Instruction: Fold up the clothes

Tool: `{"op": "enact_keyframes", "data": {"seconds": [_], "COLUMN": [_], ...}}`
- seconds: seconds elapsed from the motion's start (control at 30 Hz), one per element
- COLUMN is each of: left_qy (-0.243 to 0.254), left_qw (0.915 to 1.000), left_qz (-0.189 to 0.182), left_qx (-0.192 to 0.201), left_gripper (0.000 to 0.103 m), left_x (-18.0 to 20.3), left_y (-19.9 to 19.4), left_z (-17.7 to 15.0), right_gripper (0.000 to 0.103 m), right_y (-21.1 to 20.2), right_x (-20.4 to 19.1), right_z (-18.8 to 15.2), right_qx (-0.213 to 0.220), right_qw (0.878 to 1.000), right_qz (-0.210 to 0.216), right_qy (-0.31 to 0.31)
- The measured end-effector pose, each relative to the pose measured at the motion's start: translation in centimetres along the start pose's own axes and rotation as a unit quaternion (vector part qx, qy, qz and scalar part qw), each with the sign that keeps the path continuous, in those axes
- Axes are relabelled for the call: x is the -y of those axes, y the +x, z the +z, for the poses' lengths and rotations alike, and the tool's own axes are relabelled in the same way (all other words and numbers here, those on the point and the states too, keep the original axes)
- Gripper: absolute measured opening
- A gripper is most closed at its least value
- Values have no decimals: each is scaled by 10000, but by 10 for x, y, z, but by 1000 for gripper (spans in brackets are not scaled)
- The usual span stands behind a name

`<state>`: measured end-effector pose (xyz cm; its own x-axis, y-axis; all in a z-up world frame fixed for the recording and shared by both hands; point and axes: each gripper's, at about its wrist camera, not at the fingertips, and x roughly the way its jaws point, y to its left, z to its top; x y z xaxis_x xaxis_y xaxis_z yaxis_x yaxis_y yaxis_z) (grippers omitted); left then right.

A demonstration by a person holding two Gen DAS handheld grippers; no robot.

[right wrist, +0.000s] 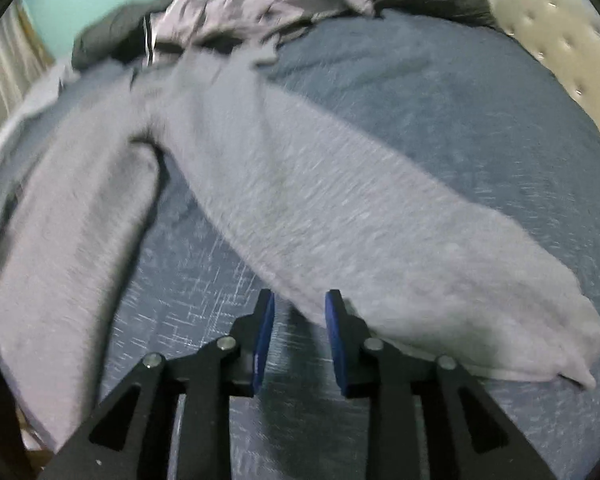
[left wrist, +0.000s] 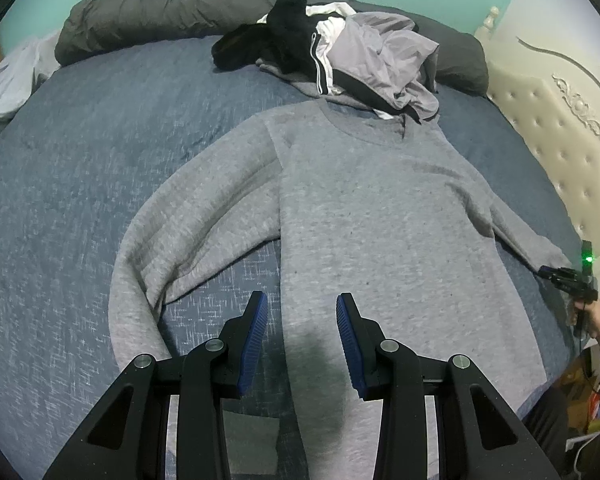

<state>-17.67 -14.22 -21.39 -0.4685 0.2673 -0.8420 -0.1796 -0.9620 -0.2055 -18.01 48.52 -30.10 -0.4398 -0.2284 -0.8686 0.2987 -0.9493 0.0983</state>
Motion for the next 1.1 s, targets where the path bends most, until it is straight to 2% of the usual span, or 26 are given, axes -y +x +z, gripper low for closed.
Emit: {"op": "enact_keyframes", "data": {"seconds": [0.1,0.17,0.23,0.3,0.33,0.4,0.43,0.53,0.63,0.73,0.8,0.83,0.87,0.93,0.97,1.1], "left_qy": [-10,-8,-1,-1,-6,-20,-26,11,39,60,59,60,59,65,69,109], "left_qw": [10000,10000,10000,10000,10000,10000,10000,10000,10000,9999,9999,9999,9999,9999,9999,9998], "left_qz": [-10,-21,-28,-20,-15,-7,-4,19,49,91,101,104,105,102,100,121], "left_qx": [13,6,-9,-23,-32,-43,-45,-48,-46,-56,-52,-51,-53,-70,-79,-117], "left_gripper": [39,39,39,39,39,39,39,39,39,39,39,39,39,39,39,39], "left_x": [0,1,1,1,1,1,1,4,6,7,8,9,9,10,10,12], "left_y": [0,1,2,3,3,4,4,3,2,2,2,2,3,5,5,9], "left_z": [1,0,-1,-2,-2,-2,-2,-1,1,2,2,3,3,3,3,3], "right_gripper": [29,34,38,45,52,56,57,58,58,58,46,31,23,14,10,8], "right_y": [-30,-47,-61,-70,-74,-77,-78,-75,-67,-61,-58,-56,-53,-52,-54,-70], "right_x": [34,62,91,123,135,157,162,183,191,192,190,186,187,185,185,186], "right_z": [-4,-11,-20,-33,-39,-52,-56,-70,-71,-71,-68,-67,-65,-62,-60,-49], "right_qx": [412,567,675,700,719,717,688,751,880,853,905,876,814,828,867,1171], "right_qw": [9975,9914,9803,9643,9567,9415,9371,9238,9162,9134,9164,9192,9217,9237,9242,9226], "right_qz": [-179,-598,-1049,-1378,-1467,-1581,-1600,-1255,-1078,-1110,-1165,-1210,-1278,-1316,-1360,-1587], "right_qy": [549,1019,1530,2148,2409,2888,3027,3539,3757,3823,3720,3644,3572,3503,3462,3315]}}
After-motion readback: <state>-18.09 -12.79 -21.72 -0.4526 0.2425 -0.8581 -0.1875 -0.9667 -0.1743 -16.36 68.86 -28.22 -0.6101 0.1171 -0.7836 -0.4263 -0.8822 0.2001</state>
